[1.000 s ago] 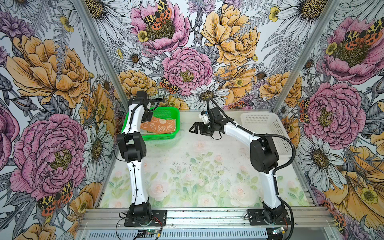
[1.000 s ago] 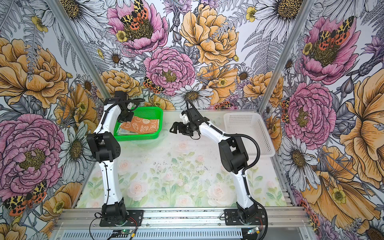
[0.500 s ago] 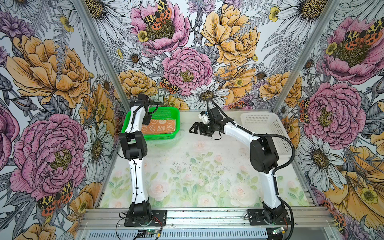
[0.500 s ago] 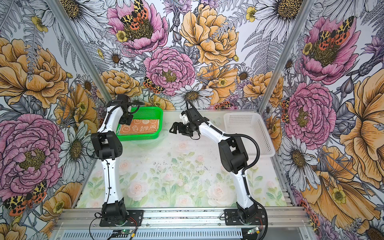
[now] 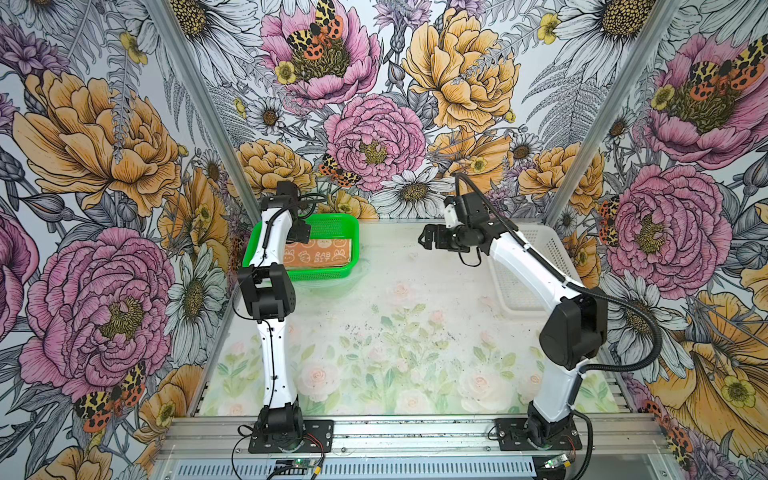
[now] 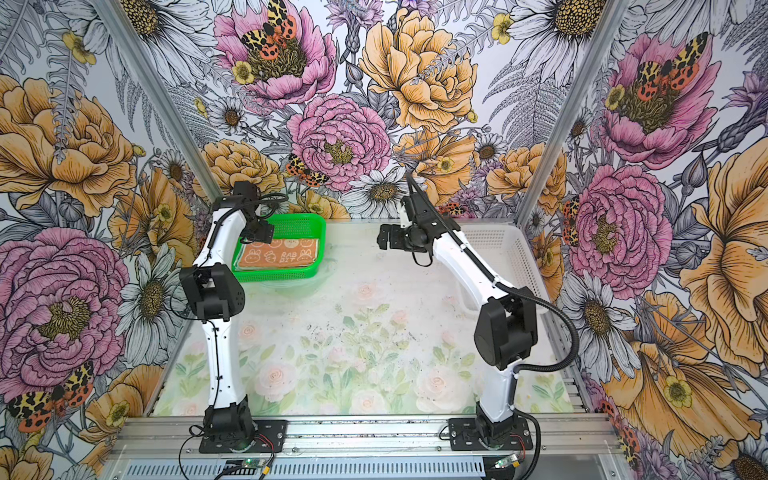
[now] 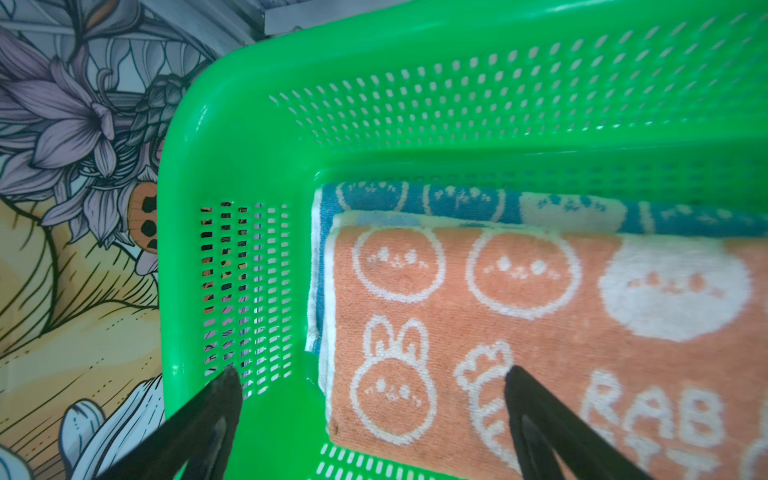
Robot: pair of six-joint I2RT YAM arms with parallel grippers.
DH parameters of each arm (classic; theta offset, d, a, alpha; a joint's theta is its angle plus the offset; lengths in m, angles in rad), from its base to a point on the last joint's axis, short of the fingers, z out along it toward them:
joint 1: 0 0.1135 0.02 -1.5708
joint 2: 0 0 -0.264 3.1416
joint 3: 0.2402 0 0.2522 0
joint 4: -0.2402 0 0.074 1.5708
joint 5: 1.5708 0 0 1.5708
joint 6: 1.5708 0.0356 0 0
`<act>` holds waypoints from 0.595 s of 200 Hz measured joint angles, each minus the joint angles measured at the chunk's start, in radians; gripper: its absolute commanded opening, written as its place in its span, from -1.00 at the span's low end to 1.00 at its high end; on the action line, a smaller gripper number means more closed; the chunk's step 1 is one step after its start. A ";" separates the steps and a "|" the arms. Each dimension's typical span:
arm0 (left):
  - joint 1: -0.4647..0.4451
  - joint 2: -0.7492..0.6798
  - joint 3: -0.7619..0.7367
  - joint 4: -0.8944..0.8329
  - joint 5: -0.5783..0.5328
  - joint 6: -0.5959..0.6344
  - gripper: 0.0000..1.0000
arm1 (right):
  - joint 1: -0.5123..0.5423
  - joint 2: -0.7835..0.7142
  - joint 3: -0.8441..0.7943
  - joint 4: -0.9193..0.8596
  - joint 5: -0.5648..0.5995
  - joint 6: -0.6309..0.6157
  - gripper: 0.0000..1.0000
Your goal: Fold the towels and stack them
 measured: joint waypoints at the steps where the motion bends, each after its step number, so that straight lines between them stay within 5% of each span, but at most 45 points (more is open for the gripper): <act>1: -0.003 -0.001 -0.001 0.002 0.002 0.000 0.98 | -0.003 -0.004 -0.003 -0.001 0.003 -0.001 0.99; 77: -0.227 -0.126 -0.246 0.169 0.095 -0.054 0.98 | -0.195 -0.156 -0.269 -0.096 0.217 -0.038 0.91; 119: -0.366 -0.205 -0.323 0.246 0.093 -0.068 0.98 | -0.248 -0.140 -0.322 -0.121 0.246 -0.050 0.51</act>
